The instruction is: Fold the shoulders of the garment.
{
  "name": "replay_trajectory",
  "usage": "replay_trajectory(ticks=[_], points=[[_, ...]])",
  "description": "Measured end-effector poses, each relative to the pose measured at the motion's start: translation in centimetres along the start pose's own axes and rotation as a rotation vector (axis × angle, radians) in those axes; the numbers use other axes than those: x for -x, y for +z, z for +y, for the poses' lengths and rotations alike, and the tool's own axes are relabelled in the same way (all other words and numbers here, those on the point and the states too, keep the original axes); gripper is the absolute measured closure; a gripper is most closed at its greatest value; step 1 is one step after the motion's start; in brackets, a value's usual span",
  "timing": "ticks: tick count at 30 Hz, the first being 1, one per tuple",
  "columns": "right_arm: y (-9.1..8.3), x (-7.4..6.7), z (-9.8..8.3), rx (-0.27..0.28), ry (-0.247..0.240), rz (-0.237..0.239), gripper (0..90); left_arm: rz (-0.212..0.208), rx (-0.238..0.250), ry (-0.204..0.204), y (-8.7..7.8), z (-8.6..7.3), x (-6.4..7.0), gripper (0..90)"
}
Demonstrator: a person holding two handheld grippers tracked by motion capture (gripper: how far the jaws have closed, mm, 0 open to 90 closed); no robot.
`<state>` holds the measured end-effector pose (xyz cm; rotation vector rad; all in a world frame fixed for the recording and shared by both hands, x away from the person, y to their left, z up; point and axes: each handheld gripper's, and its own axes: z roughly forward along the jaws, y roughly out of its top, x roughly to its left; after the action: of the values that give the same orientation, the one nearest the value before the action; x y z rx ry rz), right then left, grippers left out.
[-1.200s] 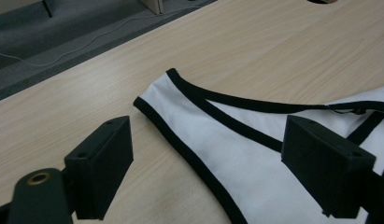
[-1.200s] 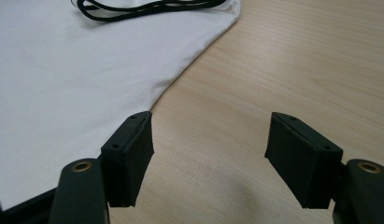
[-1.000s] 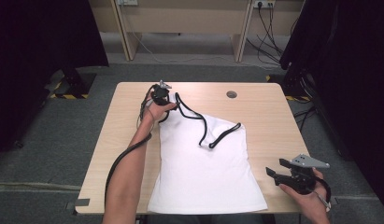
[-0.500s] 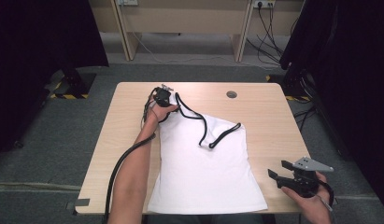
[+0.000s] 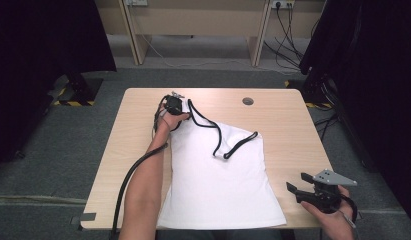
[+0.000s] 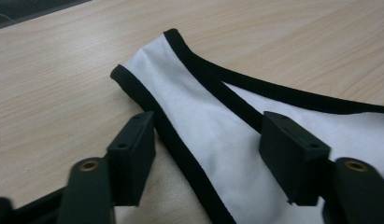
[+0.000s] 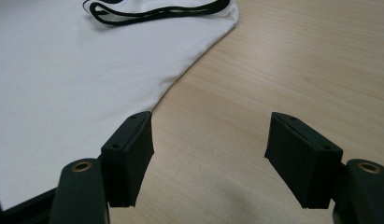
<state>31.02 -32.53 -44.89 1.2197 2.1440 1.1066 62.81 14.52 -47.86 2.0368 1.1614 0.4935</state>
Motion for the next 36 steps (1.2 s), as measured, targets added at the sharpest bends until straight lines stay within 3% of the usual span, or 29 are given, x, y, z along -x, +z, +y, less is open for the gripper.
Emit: replay_trajectory(ticks=[6, 11, 21, 31, 36], points=[[0.2, 0.2, -0.5, 0.000, 0.014, 0.001, 32.0, -0.050, -0.004, 0.051, 0.0, 0.2, 0.4, 63.8], [0.2, 0.2, -0.5, 0.003, 0.010, 0.004, 31.8, -0.083, 0.015, 0.041, 0.2, 0.2, 0.6, 80.3], [0.1, 0.2, -0.4, 0.011, 0.009, 0.001, 31.8, -0.130, 0.088, 0.014, -0.8, 0.6, 1.4, 83.9], [0.2, 0.1, -0.3, 0.009, 0.001, -0.002, 31.8, -0.112, 0.151, 0.058, -3.1, 0.4, 2.9, 83.6], [0.5, -0.1, -0.1, 0.007, -0.010, 0.002, 31.8, -0.092, 0.179, 0.101, -4.2, -0.3, 4.0, 83.4]])
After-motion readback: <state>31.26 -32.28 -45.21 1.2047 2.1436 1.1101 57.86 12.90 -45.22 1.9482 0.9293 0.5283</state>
